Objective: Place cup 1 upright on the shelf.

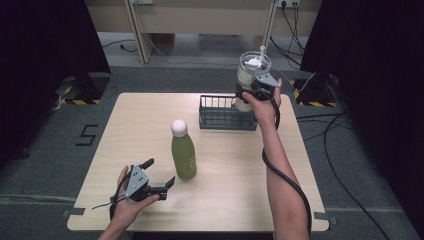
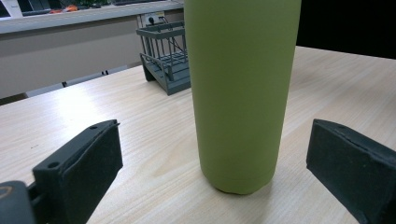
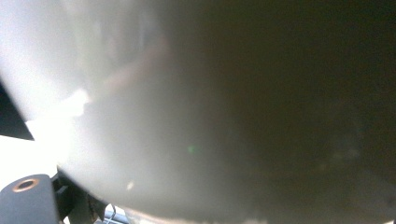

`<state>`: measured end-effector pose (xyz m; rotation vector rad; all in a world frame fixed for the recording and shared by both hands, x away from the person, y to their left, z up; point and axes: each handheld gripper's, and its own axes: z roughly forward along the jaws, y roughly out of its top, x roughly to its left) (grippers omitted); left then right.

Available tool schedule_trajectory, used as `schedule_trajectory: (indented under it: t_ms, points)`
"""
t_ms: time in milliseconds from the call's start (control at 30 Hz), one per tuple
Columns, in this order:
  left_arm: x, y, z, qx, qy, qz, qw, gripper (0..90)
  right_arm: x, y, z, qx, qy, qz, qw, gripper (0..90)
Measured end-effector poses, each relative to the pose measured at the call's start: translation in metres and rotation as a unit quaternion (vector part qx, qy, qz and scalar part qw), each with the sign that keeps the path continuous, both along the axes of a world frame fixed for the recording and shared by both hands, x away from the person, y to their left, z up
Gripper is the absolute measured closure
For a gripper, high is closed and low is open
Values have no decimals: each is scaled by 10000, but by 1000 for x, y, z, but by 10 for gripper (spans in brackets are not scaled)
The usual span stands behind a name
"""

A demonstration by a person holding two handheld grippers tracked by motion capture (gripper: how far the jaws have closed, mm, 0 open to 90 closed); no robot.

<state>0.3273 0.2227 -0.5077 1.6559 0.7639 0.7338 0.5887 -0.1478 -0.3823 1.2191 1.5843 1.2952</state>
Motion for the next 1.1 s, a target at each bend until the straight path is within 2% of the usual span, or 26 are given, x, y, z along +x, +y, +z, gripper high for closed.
schedule_trajectory:
  t_ms: [333, 1100]
  points:
    - [0, 1, 0, 1, 4, -2, 10000, 27, 5, 5, -8, -103, 74, 2, 9999, 102]
    - [0, 0, -1, -10, 17, -17, 10000, 29, 9, 7, -37, -199, 342, -70, 9992, 102]
